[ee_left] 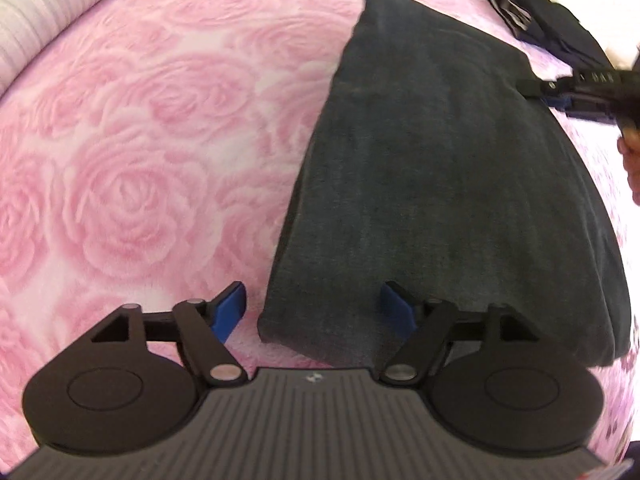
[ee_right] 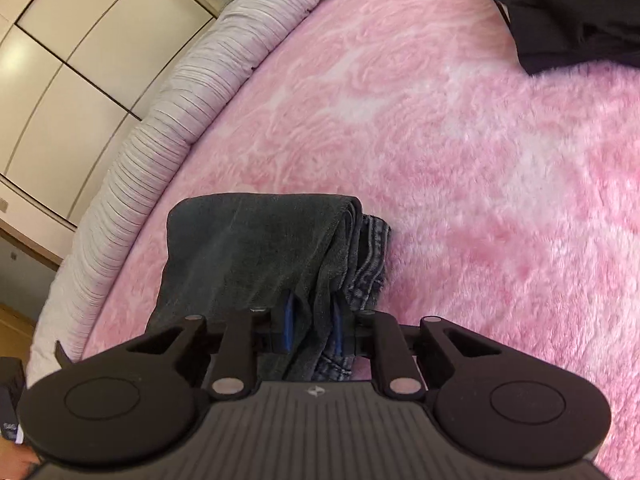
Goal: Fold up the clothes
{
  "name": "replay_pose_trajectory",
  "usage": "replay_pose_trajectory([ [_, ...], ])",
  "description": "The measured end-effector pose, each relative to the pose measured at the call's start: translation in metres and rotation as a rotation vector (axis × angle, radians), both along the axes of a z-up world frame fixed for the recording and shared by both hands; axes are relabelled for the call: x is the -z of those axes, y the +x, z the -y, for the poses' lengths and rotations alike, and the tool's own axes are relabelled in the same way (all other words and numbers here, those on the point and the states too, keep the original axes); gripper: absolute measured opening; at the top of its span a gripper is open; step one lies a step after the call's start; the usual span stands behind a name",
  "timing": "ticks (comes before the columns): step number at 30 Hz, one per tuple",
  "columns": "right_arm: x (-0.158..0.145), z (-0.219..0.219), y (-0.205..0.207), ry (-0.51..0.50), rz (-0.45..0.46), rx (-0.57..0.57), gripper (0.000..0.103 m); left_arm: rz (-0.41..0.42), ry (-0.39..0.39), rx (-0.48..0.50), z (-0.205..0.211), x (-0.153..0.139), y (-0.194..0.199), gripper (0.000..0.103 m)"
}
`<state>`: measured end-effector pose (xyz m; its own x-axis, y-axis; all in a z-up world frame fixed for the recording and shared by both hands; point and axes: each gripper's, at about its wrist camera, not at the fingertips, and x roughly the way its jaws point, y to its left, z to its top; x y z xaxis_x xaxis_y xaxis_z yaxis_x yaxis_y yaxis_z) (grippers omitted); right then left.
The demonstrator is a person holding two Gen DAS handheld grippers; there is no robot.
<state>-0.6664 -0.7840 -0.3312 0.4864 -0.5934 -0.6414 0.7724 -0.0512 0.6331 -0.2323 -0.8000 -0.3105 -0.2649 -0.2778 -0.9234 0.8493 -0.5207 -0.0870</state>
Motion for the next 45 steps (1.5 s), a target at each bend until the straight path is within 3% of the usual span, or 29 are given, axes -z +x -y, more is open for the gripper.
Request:
replay_pose_trajectory([
  [2,-0.002,-0.005,-0.006,0.018,0.029,0.005,0.019,0.012,-0.012,0.019,0.002,-0.007,-0.002,0.071],
  [3,-0.007,-0.006,-0.009,0.024,0.026,0.005,0.031,0.025,-0.031,0.030,0.003,-0.012,-0.004,0.065],
  [5,-0.022,-0.011,-0.013,0.015,-0.009,0.005,0.041,0.036,-0.091,0.050,0.005,-0.027,-0.010,0.058],
  [10,-0.066,-0.024,-0.012,-0.091,-0.176,0.036,0.039,-0.018,-0.251,0.190,0.020,-0.067,-0.052,0.055],
  [12,-0.072,-0.018,-0.003,-0.135,-0.188,-0.002,0.032,-0.056,-0.297,0.272,0.032,-0.073,-0.079,0.051],
  [14,-0.072,-0.009,0.010,-0.153,-0.210,-0.069,0.031,-0.085,-0.314,0.341,0.048,-0.071,-0.108,0.041],
  [16,-0.066,0.001,0.022,-0.155,-0.247,-0.129,0.030,-0.098,-0.318,0.384,0.067,-0.062,-0.132,0.040],
  [19,-0.047,0.014,0.024,-0.122,-0.294,-0.161,0.021,-0.056,-0.249,0.364,0.104,-0.031,-0.158,0.035],
  [22,-0.041,0.015,0.020,-0.106,-0.310,-0.181,0.021,-0.059,-0.224,0.333,0.123,-0.017,-0.158,0.032],
  [25,-0.044,0.003,0.012,-0.082,-0.262,-0.156,0.031,-0.071,-0.217,0.308,0.124,-0.022,-0.150,0.034],
  [27,-0.036,-0.006,0.007,-0.041,-0.203,-0.124,0.044,-0.079,-0.212,0.291,0.124,-0.025,-0.144,0.034],
  [30,-0.030,-0.025,0.001,0.015,-0.093,-0.025,0.055,-0.091,-0.206,0.266,0.125,-0.030,-0.135,0.037],
  [31,-0.028,-0.029,0.000,0.025,-0.063,-0.004,0.059,-0.095,-0.203,0.258,0.125,-0.032,-0.133,0.040],
  [33,-0.023,-0.037,-0.002,0.043,-0.004,0.039,0.070,-0.103,-0.199,0.242,0.126,-0.035,-0.127,0.068],
  [34,-0.020,-0.038,-0.003,0.045,0.022,0.047,0.070,-0.107,-0.194,0.232,0.126,-0.037,-0.123,0.070],
  [39,-0.002,-0.024,0.003,0.061,0.095,0.035,0.070,-0.102,0.011,0.161,0.115,-0.015,-0.064,0.070],
  [45,0.014,-0.005,0.012,0.062,0.136,0.053,0.076,-0.162,0.162,0.085,0.112,0.008,-0.035,0.072],
])
